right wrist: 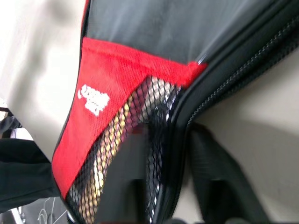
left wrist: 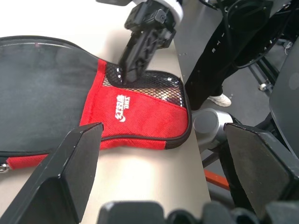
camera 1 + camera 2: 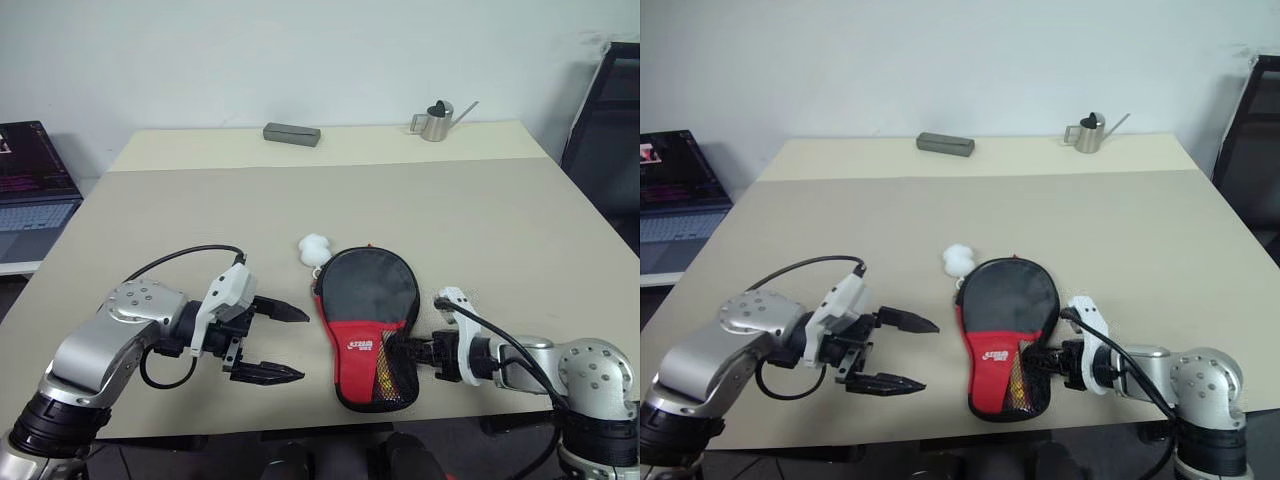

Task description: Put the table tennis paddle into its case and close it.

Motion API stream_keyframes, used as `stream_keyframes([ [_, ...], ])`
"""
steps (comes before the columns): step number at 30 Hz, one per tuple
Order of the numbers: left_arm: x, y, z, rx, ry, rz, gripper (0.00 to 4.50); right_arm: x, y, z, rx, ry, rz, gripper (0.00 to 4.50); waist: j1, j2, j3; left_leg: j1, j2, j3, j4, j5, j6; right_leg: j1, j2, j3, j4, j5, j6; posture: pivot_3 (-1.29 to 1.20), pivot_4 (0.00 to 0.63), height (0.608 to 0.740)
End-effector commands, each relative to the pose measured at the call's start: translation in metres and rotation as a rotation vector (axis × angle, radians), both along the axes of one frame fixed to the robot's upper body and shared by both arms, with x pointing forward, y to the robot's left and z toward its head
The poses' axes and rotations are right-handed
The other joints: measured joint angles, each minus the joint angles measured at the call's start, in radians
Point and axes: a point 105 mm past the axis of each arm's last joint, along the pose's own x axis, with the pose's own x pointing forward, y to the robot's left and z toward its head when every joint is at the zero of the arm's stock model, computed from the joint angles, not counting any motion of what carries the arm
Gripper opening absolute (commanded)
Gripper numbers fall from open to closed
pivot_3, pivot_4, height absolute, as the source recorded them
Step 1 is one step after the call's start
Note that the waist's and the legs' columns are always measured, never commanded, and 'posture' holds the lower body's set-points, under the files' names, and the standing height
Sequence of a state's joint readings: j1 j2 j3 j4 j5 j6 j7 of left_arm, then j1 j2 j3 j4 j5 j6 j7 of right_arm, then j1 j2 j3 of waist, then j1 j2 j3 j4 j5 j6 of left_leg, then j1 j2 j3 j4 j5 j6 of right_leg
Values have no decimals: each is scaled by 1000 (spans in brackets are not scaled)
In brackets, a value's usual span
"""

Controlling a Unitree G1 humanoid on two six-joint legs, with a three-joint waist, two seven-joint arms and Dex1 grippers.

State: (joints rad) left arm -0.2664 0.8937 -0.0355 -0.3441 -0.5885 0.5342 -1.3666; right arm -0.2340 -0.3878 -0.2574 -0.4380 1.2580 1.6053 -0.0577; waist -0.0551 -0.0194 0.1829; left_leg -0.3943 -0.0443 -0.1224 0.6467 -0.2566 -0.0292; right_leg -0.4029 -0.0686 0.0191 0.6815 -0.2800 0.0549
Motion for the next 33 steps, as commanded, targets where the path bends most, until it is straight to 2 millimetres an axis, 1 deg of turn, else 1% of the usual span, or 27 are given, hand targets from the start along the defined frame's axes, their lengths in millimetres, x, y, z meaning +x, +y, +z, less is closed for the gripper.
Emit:
stream_keyframes([
  [1, 1, 2, 5, 3, -36, -3, 4500, -6, -7, 7, 2, -27, -8, 2794, 1, 0, 0, 0, 0, 0, 0, 0, 0, 0, 0, 0, 0, 0, 0, 0, 150, 740],
  [3, 3, 2, 5, -1, -44, 5, 4500, -5, -12, 20, 28, -85, -25, 3400, 3, 0, 0, 0, 0, 0, 0, 0, 0, 0, 0, 0, 0, 0, 0, 0, 150, 740],
  [5, 5, 2, 5, -6, -50, 13, 4500, -5, -14, 34, 39, -160, -14, 3400, 4, 0, 0, 0, 0, 0, 0, 0, 0, 0, 0, 0, 0, 0, 0, 0, 150, 740],
  [9, 7, 2, 5, -15, -58, 29, 4500, -11, -17, 49, 10, -264, 41, 3400, 4, 0, 0, 0, 0, 2, 0, 0, 0, 0, 0, -1, -1, 0, 0, 0, 150, 740],
  [11, 9, 2, 5, -20, -63, 42, 4500, -10, -17, 57, 23, -306, 66, 3770, 4, 0, 0, 0, 1, 2, 0, 0, 0, 0, 1, -1, -1, 0, 0, 0, 150, 740],
  [12, 10, 3, 6, -22, -67, 53, 4500, -8, -16, 62, 32, -334, 81, 3987, 4, 0, 0, 0, 1, 2, 0, 0, 0, 0, 1, -1, -1, 0, 0, 0, 150, 740],
  [13, 11, 3, 6, -23, -72, 65, 4500, -6, -15, 67, 32, -364, 106, 4343, 4, 0, 0, 0, 1, 3, 0, 0, 0, 0, 1, 0, -1, 0, 0, 0, 150, 740],
  [14, 13, 4, 7, -28, -76, 81, 4500, -3, -13, 73, 19, -410, 132, 4462, 4, 0, 0, 0, 1, 4, 0, 0, 0, 0, 1, 0, -1, 0, 0, 0, 150, 740],
  [17, 20, 10, 9, -33, -99, 138, 4500, 13, -7, 90, -18, -564, 194, 4462, 3, 0, 0, 0, 1, 5, 1, 0, 0, 0, 1, 1, -1, 0, 0, 0, 150, 740],
  [20, 31, 17, 14, -45, -127, 225, 4500, 37, 2, 106, -39, -713, 198, 4462, 3, 0, 0, 1, 2, 7, 0, 0, 0, 0, 2, 0, -1, 0, 0, 0, 150, 740],
  [22, 35, 21, 15, -48, -140, 263, 4500, 44, 8, 109, -52, -772, 219, 4462, 5, 0, 0, 1, 2, 6, 0, 0, 0, 0, 2, 0, -1, 0, 0, 0, 150, 740],
  [25, 45, 31, 16, -39, -164, 348, 4500, 48, 23, 104, -65, -836, 308, 4462, 8, 0, 0, 0, 2, 6, 0, 0, 0, 0, 2, 0, -2, 0, 0, 0, 150, 740],
  [28, 54, 43, 17, -21, -194, 440, 4500, 52, 39, 98, -46, -860, 370, 4462, 7, 0, 0, -1, 2, 7, 0, 0, 0, -1, 1, 1, -2, 0, 0, 0, 150, 740],
  [33, 67, 61, 18, 0, -242, 557, 4500, 54, 56, 82, -34, -860, 470, 4462, 8, 0, 0, 0, 2, 6, 0, 0, -1, -1, 1, 1, -2, 0, 0, 0, 150, 740],
])
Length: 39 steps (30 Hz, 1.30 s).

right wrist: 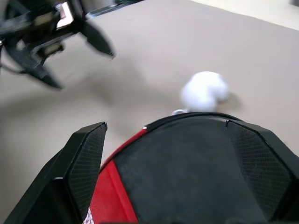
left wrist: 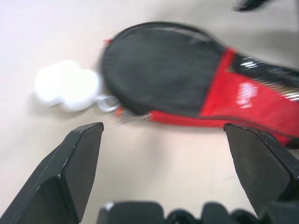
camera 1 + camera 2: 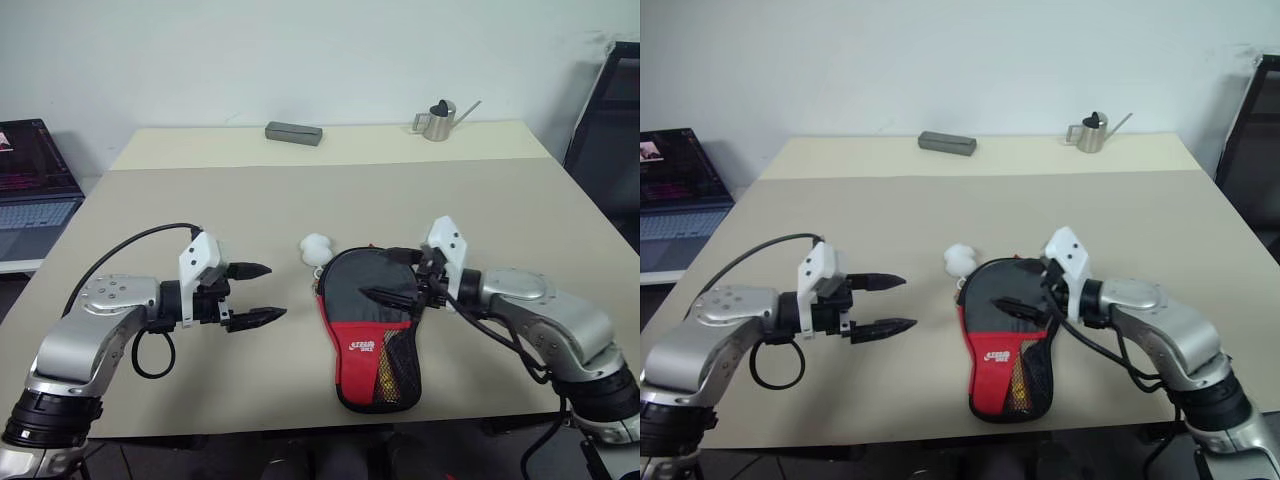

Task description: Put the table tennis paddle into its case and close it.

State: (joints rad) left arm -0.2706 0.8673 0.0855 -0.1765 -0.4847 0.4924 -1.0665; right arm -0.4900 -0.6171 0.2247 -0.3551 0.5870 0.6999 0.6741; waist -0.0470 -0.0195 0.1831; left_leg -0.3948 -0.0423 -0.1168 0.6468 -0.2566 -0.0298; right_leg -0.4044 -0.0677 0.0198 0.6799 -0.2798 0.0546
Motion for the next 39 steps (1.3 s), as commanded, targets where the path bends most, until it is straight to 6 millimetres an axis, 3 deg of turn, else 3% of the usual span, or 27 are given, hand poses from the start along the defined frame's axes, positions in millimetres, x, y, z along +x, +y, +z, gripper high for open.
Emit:
stream_keyframes([
  [1, 9, 13, 14, 7, -83, 81, 4500, -1, 12, 0, -2, -36, 75, 4462, 0, 0, 0, 0, 0, -1, 0, 0, 0, 0, 0, 0, 0, 0, 0, 0, 150, 740],
  [9, 22, 15, 20, -37, -121, 154, 4500, 9, 27, -36, -95, -34, 137, 4462, 0, 0, 0, 0, 0, -5, 0, 1, -2, 0, 0, -1, 0, 0, 0, 0, 150, 740],
  [14, 23, 12, 24, -56, -117, 140, 4500, 26, 19, -67, -195, -6, 51, 4462, -2, 0, 0, 0, -1, -6, 0, 1, -3, 0, 0, -1, 0, 0, 0, 0, 150, 740],
  [18, 26, 13, 25, -41, -118, 137, 4500, 23, 14, -83, -250, 61, 71, 4462, -3, 0, 0, 1, 0, -6, 0, 2, -4, 0, 0, -1, 1, 1, -1, 0, 150, 740],
  [23, 38, 7, 29, -35, -121, 127, 4500, 20, 17, -84, -227, 65, 100, 4462, -1, -1, 0, 1, -1, -7, 0, 3, -5, 1, 0, -2, 1, 1, -1, 0, 150, 740],
  [28, 73, -4, 29, -33, -115, 188, 4500, 24, 22, -87, -245, 60, 89, 4462, -1, -2, -1, 2, -1, -6, 0, 4, -7, 1, 1, -3, 2, 1, -2, 0, 150, 740],
  [32, 97, -24, 21, -25, -96, 174, 4500, 28, 24, -90, -245, 68, 64, 4462, -5, -3, -2, 2, -2, -6, 0, 5, -8, 2, 3, -3, 2, 3, -3, 0, 150, 740],
  [39, 122, -47, -6, -36, -12, 151, 4500, 31, 29, -91, -227, 71, 30, 4462, -10, -3, -2, 2, 0, -6, 0, 7, -12, 0, 8, -2, 2, 5, -6, 0, 150, 740],
])
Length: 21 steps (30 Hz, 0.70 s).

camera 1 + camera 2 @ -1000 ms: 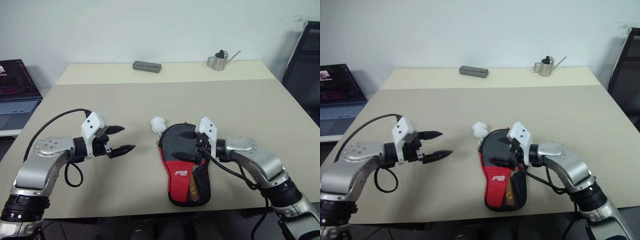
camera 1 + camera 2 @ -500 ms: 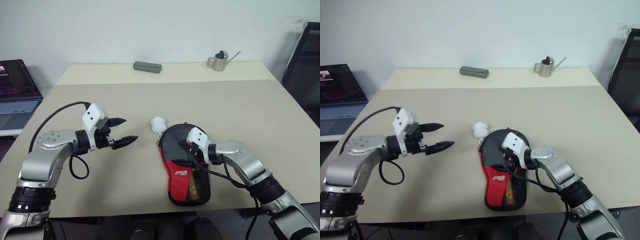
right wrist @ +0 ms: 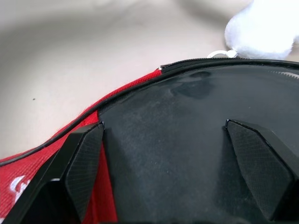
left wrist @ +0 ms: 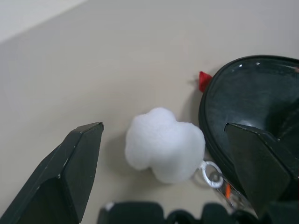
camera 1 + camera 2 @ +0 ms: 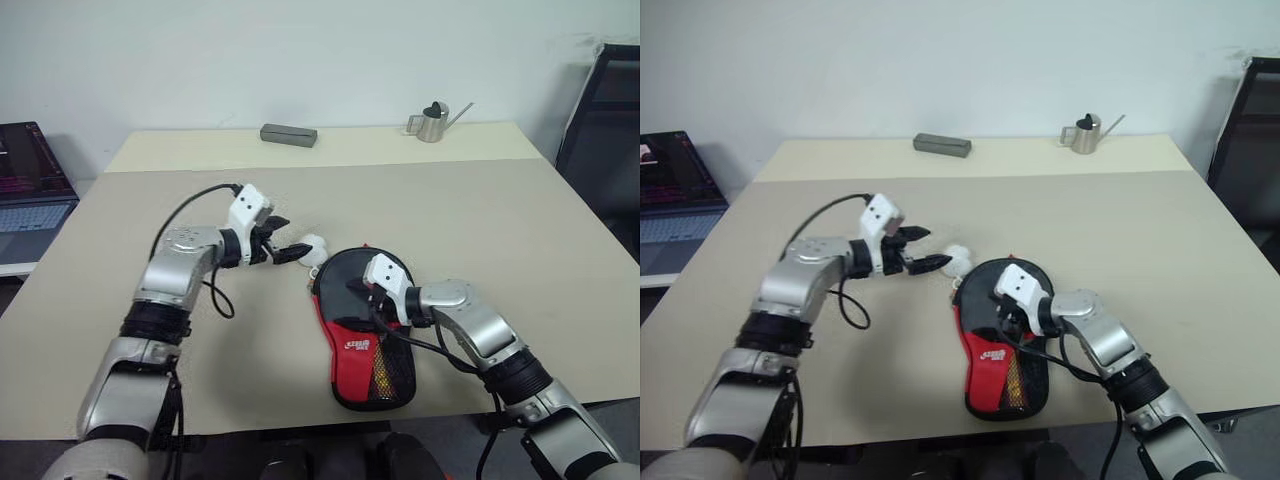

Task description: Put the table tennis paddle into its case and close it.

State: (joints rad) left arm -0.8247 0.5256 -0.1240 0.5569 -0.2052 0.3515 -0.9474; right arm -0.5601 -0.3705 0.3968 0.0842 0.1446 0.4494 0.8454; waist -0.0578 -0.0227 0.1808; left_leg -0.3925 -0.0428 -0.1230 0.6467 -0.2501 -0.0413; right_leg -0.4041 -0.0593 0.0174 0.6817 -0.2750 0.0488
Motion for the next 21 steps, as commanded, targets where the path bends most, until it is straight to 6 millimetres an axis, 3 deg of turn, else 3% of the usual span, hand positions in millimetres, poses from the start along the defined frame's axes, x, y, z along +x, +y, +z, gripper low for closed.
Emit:
stream_keyframes([
  [1, 12, -6, 1, 5, -16, 1, 4500, 0, -5, -16, -36, 47, -42, 4462, 1, 0, 0, 0, 0, 0, 0, 0, -1, 0, 0, 0, 0, 0, 0, 0, 150, 740],
  [8, 23, -23, -23, 0, 55, 4, 4500, -1, -3, -16, -20, 46, -64, 4462, 1, -1, 0, 0, 0, 1, 0, 2, -3, 0, 1, -1, 0, 1, 0, 0, 150, 740],
  [15, 23, -25, -35, 1, 87, 12, 4500, -1, -2, -14, -9, 32, -79, 4462, 1, -1, -1, 0, 0, 0, 0, 2, -3, 0, 1, -1, 1, 1, 0, 0, 150, 740],
  [18, 22, -24, -37, -5, 93, 13, 3888, 0, 0, -12, -1, 14, -87, 4500, 1, -2, -2, 0, 0, 0, 0, 2, -3, 1, 1, -1, 1, 1, 0, 0, 150, 740],
  [21, 19, -23, -40, -11, 103, 0, 2893, 3, 1, -12, 1, 20, -111, 4500, 0, -2, -2, 0, 0, 0, 0, 2, -3, 1, 1, -1, 1, 2, 0, 0, 150, 740],
])
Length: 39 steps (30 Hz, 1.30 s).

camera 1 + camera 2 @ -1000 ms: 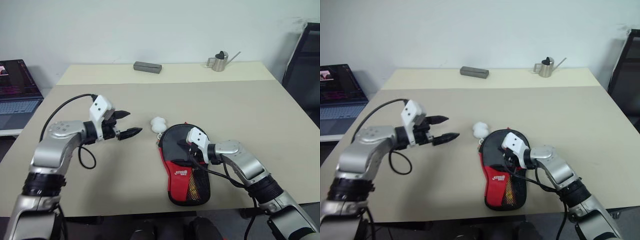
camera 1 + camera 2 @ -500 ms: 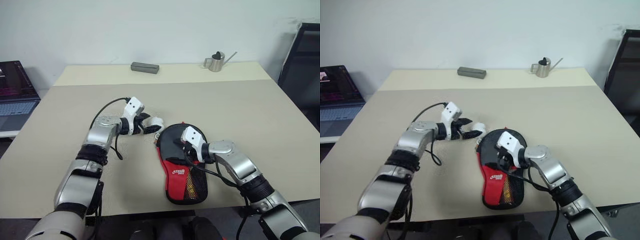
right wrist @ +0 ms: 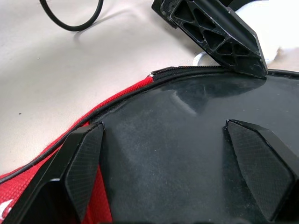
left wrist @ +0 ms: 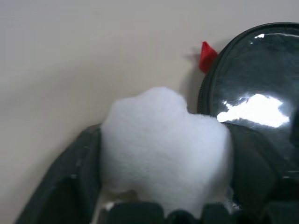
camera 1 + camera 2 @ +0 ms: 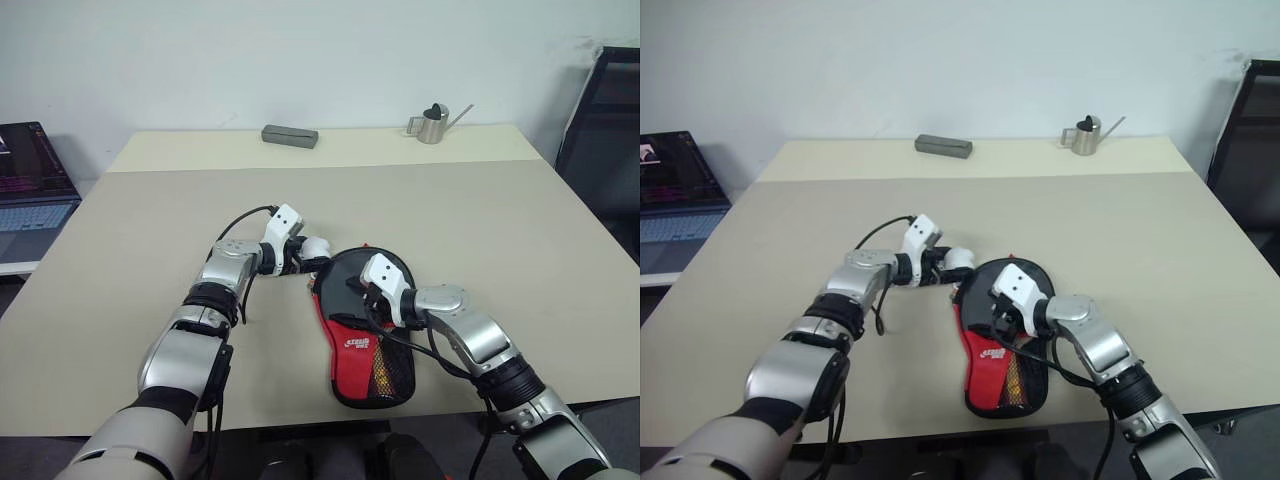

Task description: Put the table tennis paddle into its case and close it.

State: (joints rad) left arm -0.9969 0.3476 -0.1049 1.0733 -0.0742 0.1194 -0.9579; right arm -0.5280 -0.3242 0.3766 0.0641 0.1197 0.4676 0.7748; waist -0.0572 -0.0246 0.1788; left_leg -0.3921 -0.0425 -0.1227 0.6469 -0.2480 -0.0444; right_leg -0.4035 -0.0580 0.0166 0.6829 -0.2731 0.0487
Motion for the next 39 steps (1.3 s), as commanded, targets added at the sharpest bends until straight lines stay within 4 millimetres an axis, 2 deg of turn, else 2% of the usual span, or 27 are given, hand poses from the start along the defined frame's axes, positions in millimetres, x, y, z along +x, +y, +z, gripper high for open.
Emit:
stream_keyframes([
  [1, 0, 7, 1, 3, -7, 7, 2516, 2, -4, -10, -29, 37, -52, 4500, -1, 0, 0, 0, 0, 0, 0, 0, 0, 0, 0, 0, 0, 0, 0, 0, 150, 740],
  [6, -5, 14, -4, 27, -5, -8, 1029, 7, -5, -8, -32, 17, -78, 4500, -1, 0, -1, 2, 2, 0, 0, 1, -2, 1, 3, 0, 1, 2, -2, 0, 150, 740],
  [9, -7, 21, -4, 29, -9, 1, 640, 10, -6, -7, -25, 15, -100, 4500, -3, 0, -1, 2, 2, 0, 0, 2, -2, 1, 3, 0, 2, 2, -2, 0, 150, 740],
  [16, -9, 39, 6, 2, -37, 53, 557, 15, -11, -9, -16, 31, -156, 4500, -4, 0, -1, 4, 2, -1, 0, 2, -2, 0, 3, 1, 4, 2, -2, 0, 150, 740],
  [20, -10, 41, 11, -21, -54, 72, 557, 21, -16, -15, -28, 49, -208, 4500, -3, 0, -1, 4, 2, -2, 0, 2, -2, 0, 3, 1, 4, 2, -2, 0, 150, 740],
  [30, -8, 35, 32, -18, -107, 55, 557, 11, -22, -47, -112, 130, -211, 4500, 1, -1, -4, 4, 2, -3, 0, 2, -3, 1, 3, 1, 4, 2, -2, 0, 150, 740],
  [34, -1, 22, 42, 13, -131, 18, 556, 9, -21, -54, -131, 143, -209, 4500, 3, -1, -5, 9, 2, -3, -1, 2, -3, 8, 3, -1, 1, 2, -2, 0, 150, 740],
  [39, 9, 10, 41, 90, -145, -9, 556, 5, -20, -60, -133, 163, -215, 4500, 4, -2, -5, 17, 2, -3, -2, 2, -3, 18, 3, -2, -3, 0, 2, 0, 150, 740],
])
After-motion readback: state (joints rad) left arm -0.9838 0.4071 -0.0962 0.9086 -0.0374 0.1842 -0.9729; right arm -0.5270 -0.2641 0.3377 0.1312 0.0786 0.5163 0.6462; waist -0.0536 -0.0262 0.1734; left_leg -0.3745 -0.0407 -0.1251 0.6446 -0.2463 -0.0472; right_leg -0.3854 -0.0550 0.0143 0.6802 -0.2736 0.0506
